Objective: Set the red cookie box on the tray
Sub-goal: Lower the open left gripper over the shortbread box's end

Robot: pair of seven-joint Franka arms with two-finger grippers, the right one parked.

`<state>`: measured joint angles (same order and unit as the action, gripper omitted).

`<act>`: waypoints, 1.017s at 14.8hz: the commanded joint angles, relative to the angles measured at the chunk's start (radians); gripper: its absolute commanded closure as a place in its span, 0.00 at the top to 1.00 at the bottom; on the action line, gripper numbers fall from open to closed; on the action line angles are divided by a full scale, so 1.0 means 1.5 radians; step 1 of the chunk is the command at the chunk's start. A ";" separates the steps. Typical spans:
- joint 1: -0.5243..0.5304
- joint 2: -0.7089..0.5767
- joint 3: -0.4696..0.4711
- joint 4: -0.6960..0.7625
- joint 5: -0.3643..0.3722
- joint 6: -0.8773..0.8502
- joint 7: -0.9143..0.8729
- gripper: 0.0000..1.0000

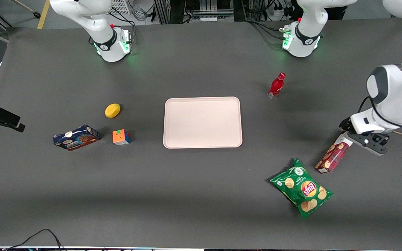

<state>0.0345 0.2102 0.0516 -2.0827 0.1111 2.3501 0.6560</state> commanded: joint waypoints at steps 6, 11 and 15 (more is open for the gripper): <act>0.004 0.080 0.000 -0.001 -0.012 0.098 0.024 1.00; 0.013 0.104 0.000 -0.001 -0.014 0.137 0.052 1.00; 0.017 0.137 0.000 -0.001 -0.026 0.170 0.052 1.00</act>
<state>0.0525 0.3813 0.0518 -2.0853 0.0971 2.5646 0.7049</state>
